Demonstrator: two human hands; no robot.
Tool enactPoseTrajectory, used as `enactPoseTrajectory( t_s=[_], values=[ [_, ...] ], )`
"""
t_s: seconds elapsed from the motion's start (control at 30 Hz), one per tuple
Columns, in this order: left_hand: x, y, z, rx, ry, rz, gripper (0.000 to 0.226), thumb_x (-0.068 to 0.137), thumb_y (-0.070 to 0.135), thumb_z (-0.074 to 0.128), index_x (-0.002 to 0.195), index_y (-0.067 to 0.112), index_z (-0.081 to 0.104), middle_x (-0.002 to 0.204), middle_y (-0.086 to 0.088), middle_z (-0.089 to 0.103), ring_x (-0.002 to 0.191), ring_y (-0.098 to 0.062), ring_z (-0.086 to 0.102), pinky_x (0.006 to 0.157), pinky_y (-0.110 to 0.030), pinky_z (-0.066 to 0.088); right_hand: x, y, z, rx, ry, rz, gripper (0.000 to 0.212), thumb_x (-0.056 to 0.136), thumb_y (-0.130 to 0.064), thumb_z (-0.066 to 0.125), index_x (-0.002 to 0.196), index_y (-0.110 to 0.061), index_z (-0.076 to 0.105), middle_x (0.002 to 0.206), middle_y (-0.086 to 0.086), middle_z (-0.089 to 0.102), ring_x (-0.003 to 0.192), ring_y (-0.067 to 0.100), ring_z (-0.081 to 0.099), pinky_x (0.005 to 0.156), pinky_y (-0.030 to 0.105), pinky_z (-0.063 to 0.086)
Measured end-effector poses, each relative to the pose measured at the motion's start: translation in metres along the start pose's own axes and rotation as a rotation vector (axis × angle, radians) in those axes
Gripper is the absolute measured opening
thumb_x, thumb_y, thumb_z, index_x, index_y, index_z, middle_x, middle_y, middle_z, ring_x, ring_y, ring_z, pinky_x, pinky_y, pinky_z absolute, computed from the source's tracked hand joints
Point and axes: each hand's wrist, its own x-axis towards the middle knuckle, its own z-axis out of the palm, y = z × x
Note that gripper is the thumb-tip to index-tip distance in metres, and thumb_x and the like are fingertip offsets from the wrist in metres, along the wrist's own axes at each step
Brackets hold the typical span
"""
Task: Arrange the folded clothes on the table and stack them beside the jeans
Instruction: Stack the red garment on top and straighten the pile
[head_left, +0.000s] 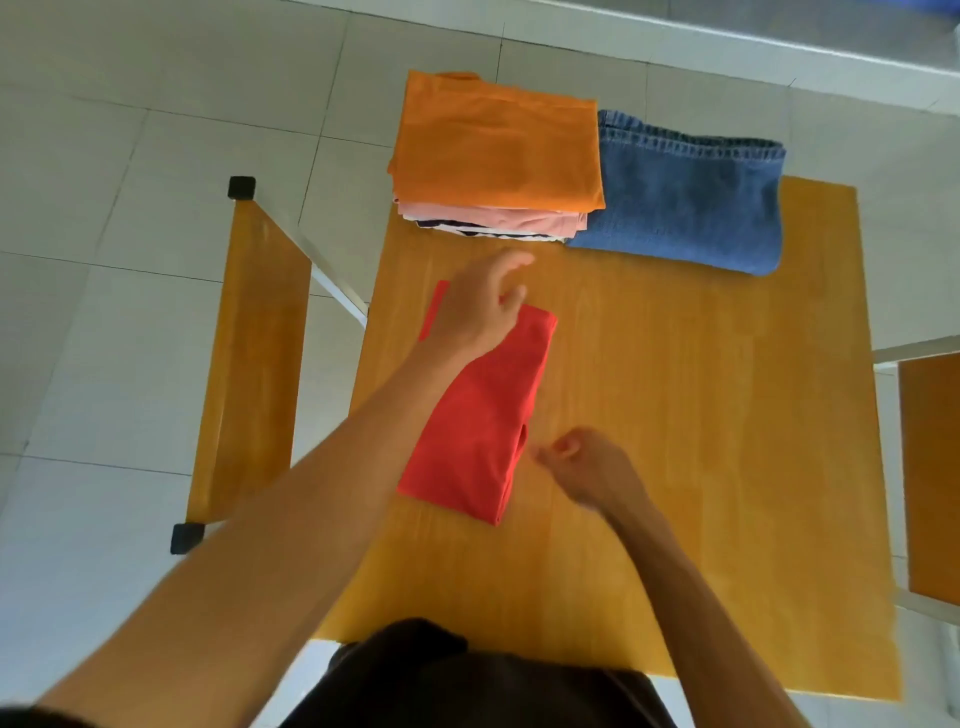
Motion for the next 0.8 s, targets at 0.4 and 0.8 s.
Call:
enactPoseTrajectory(
  t_s=[0.4, 0.8],
  values=[
    [-0.211, -0.031, -0.018, -0.088, 0.018, -0.982, 0.041, 0.096, 0.056, 0.046, 0.105, 0.019, 0.061, 0.097, -0.005, 0.071, 0.085, -0.021, 0.071, 0.083, -0.041, 0.058, 0.080, -0.125, -0.026, -0.432, 0.192, -0.502, 0.077, 0.093, -0.064, 0.052, 0.147, -0.011, 0.039, 0.146, 0.015, 0.045, 0.135, 0.034, 0.041, 0.107, 0.050, 0.037],
    [-0.183, -0.029, -0.013, 0.000, 0.157, -1.060, 0.076, 0.088, 0.078, 0.027, 0.107, 0.010, 0.057, 0.101, -0.003, 0.063, 0.093, -0.024, 0.062, 0.089, -0.046, 0.054, 0.040, -0.019, -0.025, 0.272, 0.069, -0.200, 0.058, 0.083, -0.068, 0.065, 0.113, -0.018, 0.068, 0.099, -0.003, 0.069, 0.094, 0.022, 0.066, 0.079, 0.033, 0.051]
  ],
)
